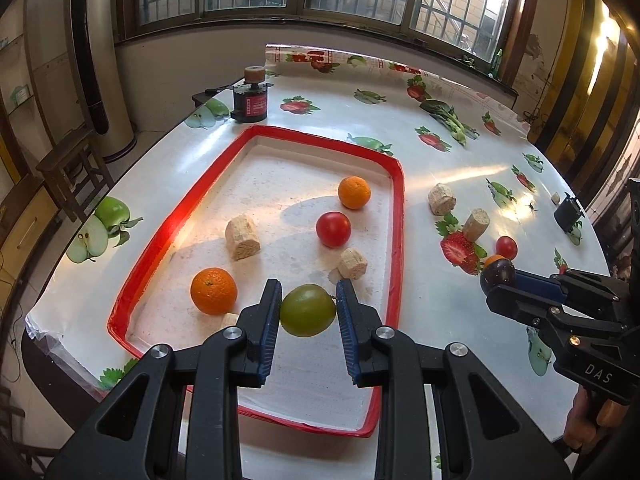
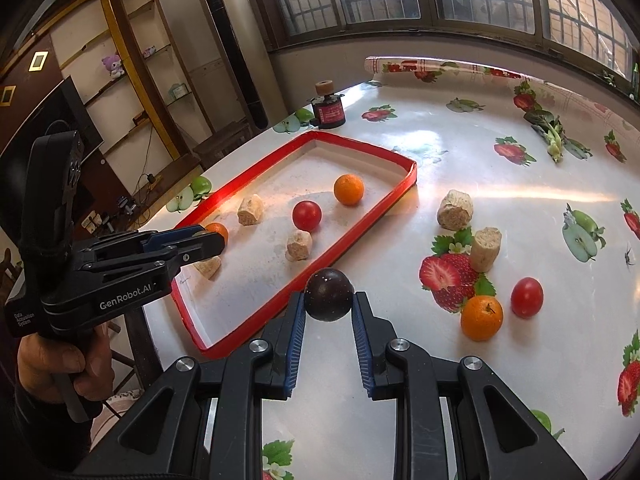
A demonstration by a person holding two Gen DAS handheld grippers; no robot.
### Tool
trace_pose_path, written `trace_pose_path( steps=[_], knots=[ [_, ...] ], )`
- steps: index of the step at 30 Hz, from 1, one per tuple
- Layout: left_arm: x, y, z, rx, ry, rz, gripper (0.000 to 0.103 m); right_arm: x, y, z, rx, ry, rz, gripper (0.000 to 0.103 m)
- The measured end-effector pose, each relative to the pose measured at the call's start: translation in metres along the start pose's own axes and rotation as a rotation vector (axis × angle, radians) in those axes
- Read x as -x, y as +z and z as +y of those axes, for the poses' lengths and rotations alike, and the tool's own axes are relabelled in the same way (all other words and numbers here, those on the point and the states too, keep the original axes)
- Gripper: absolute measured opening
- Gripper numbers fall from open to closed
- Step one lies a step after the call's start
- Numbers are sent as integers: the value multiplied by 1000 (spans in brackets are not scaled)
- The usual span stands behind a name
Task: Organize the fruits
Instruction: 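Carry the green fruit and dark plum in both grippers over the tray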
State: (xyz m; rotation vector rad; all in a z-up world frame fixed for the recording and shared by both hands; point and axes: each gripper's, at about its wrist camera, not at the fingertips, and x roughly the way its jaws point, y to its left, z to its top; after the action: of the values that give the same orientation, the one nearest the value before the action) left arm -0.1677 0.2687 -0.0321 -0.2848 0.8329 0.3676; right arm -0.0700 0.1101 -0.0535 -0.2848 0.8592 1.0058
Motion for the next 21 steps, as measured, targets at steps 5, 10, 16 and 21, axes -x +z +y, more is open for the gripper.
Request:
trace_pose_path(
  steps=[5, 10, 16, 21],
  knots=[
    [0, 5, 10, 15, 13, -4, 25, -8, 8, 0, -4, 10, 4, 24],
    [-3, 10, 15, 24, 24, -1, 25, -16, 16, -2, -6, 12, 5, 24],
    [-7, 19, 16, 12, 34, -5, 25, -22, 24, -8, -13, 10, 5, 24],
    [-10, 26, 17, 6, 41, -9, 25, -27, 34, -13, -15, 4, 1, 24]
  ],
)
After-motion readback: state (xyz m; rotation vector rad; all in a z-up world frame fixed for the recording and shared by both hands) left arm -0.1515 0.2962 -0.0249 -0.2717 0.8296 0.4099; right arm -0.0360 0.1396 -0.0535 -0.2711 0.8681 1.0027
